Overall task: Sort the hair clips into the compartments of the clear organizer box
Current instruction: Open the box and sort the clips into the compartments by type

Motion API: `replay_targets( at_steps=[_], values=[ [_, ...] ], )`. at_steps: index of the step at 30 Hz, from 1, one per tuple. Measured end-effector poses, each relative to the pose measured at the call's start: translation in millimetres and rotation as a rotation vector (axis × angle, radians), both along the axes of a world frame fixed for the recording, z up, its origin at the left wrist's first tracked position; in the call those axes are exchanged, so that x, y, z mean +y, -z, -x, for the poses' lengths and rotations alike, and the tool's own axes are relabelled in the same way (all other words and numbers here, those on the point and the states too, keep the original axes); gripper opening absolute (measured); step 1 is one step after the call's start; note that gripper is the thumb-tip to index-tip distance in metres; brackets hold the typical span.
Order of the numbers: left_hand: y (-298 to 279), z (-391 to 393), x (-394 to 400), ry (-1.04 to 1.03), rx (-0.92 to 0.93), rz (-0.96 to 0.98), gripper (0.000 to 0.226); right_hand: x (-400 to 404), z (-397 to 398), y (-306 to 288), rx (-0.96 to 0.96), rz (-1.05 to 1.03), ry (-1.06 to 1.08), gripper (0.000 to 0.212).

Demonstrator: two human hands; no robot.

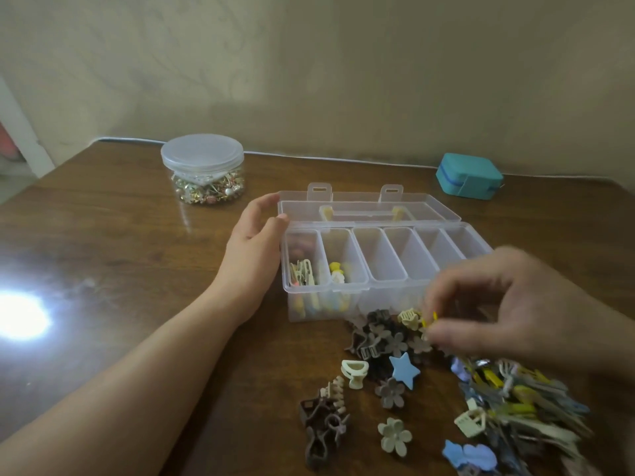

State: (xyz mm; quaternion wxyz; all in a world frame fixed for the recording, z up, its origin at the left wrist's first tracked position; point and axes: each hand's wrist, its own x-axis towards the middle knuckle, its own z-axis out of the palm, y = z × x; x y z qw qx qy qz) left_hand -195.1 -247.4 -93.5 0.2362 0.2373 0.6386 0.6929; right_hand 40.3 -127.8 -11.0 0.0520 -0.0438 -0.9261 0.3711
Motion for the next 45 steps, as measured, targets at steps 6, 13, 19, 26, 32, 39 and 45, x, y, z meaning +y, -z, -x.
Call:
replay_targets(
  at_steps=[6,13,19,26,32,39,45],
  values=[
    [-2.0,-1.5,0.0,-0.011,0.019,0.012,0.039,-10.4,58.5,-10.4,0.181,0.294,0.244,0.005],
    [-0.6,-0.3,-0.4,-0.009,0.037,0.029,0.04,-9.3,89.4,0.3,-0.128,0.334,0.375,0.01],
    [-1.3,-0.5,-0.2,-0.016,0.023,0.018,0.038,-1.5,71.7,-15.7,0.171,-0.284,0.397,0.021],
    [-1.6,-2.5,0.8,-0.021,0.036,0.013,0.037,9.2,-15.1,-19.4,-0.418,-0.471,0.083,0.01],
    [-0.4,-1.6,2.9,-0.031,0.029,0.008,0.037,-7.4,-19.5,-11.5,-0.668,-0.589,0.094,0.03],
    [-0.1,-1.6,3.6,-0.027,0.016,-0.023,0.036,-12.5,-14.4,1.4,-0.575,-0.674,0.044,0.018],
    [-0.3,-1.5,1.6,-0.023,0.037,-0.009,0.038,-1.2,-15.1,3.4,-0.512,-0.573,0.027,0.017]
  ],
)
